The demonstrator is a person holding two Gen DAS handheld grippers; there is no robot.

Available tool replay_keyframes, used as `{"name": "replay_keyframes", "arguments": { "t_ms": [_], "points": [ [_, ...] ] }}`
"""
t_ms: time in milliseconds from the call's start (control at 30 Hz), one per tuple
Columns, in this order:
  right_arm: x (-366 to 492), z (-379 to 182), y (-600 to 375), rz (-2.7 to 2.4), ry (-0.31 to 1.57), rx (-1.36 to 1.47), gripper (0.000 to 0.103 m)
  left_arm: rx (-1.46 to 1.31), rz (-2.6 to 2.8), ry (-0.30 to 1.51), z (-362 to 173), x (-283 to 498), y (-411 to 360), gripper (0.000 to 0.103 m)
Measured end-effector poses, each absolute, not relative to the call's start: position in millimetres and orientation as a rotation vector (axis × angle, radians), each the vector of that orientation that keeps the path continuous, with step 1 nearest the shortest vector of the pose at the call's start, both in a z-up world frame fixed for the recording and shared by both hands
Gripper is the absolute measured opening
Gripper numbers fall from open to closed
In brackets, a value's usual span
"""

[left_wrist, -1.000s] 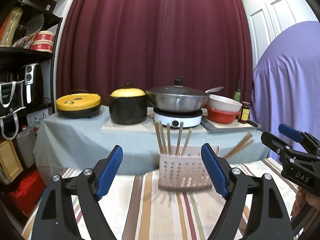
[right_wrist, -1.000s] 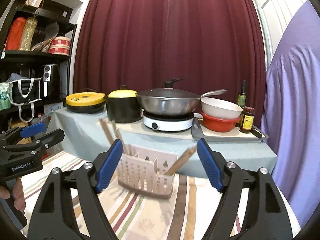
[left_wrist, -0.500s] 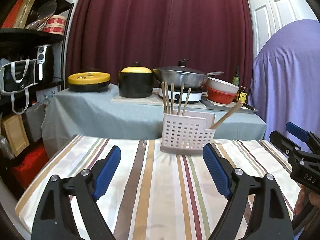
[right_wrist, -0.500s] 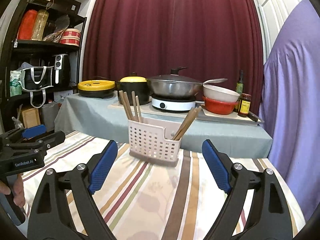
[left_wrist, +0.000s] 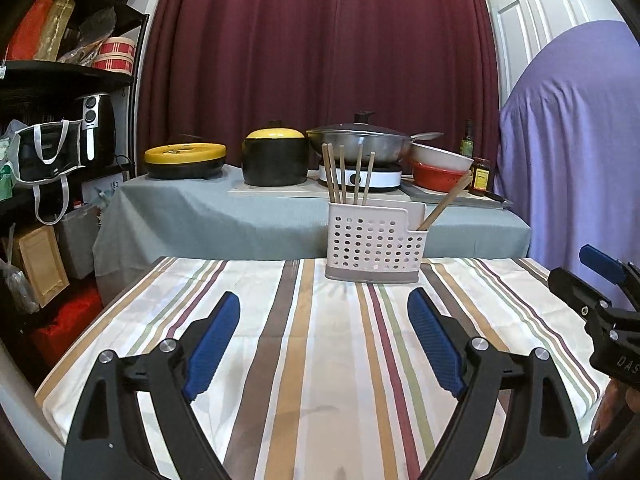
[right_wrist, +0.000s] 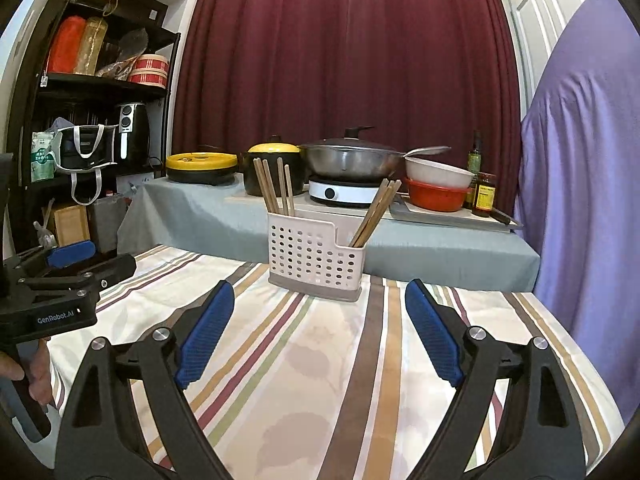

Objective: Organize utensils

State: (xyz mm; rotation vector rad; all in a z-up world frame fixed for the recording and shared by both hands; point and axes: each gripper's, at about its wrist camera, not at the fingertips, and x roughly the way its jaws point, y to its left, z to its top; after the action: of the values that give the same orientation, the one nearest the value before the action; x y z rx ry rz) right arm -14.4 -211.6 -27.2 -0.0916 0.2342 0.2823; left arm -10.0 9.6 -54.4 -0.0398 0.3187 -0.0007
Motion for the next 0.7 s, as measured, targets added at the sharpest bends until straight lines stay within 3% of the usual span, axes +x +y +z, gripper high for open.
{"name": "replay_keyframes", "arguments": {
  "t_ms": [700],
  "points": [
    [-22.9, -36.5, -216.3, 0.276, 0.239, -0.087, 0.085, -0.035, -0.017, 0.323, -58.9, -19.7, 4.3, 0.083]
  ]
}}
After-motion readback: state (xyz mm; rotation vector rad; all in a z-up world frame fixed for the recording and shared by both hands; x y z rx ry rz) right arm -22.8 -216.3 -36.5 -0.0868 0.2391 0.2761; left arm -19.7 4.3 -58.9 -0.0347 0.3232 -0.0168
